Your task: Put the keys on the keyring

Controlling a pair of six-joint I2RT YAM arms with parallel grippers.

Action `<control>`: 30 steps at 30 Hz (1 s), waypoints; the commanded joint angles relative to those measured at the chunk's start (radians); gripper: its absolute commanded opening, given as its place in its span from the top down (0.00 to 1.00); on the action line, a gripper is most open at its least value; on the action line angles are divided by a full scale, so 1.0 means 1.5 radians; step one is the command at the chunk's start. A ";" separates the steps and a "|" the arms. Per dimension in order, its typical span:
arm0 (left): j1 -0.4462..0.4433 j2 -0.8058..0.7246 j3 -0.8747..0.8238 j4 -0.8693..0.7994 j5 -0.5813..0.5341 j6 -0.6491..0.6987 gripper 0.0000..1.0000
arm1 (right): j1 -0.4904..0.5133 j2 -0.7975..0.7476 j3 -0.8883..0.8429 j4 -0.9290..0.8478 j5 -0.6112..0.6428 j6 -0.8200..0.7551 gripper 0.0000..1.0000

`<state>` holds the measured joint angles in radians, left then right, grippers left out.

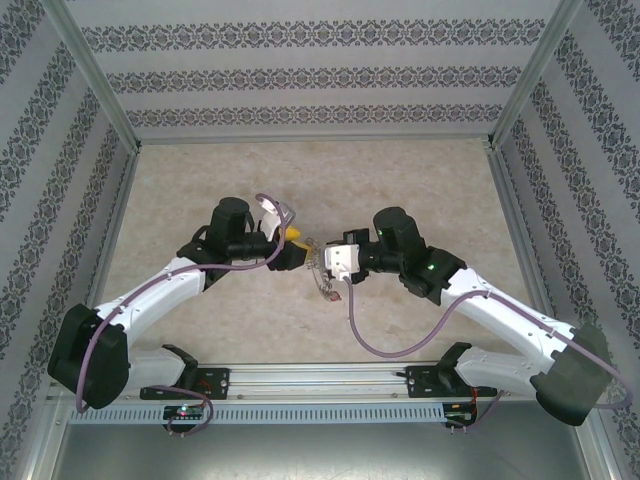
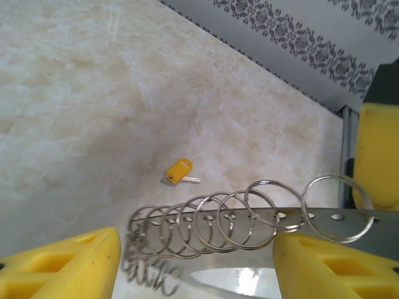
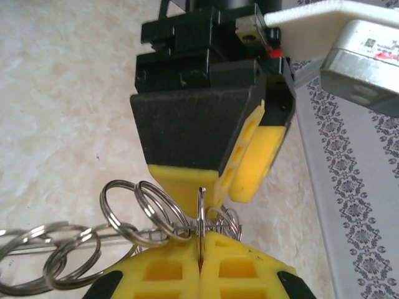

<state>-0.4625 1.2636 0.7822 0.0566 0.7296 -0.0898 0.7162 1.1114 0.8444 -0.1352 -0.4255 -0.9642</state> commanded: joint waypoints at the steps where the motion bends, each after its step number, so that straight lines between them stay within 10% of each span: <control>1: 0.005 0.013 0.009 0.023 0.018 -0.134 0.36 | -0.010 -0.012 0.001 0.054 -0.032 0.015 1.00; 12: 0.005 -0.102 -0.022 0.005 0.017 0.115 0.22 | -0.040 -0.016 0.027 0.021 -0.075 0.041 1.00; 30: 0.000 -0.108 -0.070 0.117 0.161 0.014 0.13 | -0.037 0.043 0.077 0.066 0.043 0.264 1.00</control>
<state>-0.4625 1.1236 0.6769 0.1688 0.9222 -0.0349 0.6632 1.1645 0.9157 -0.0986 -0.4255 -0.6594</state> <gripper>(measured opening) 0.859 0.050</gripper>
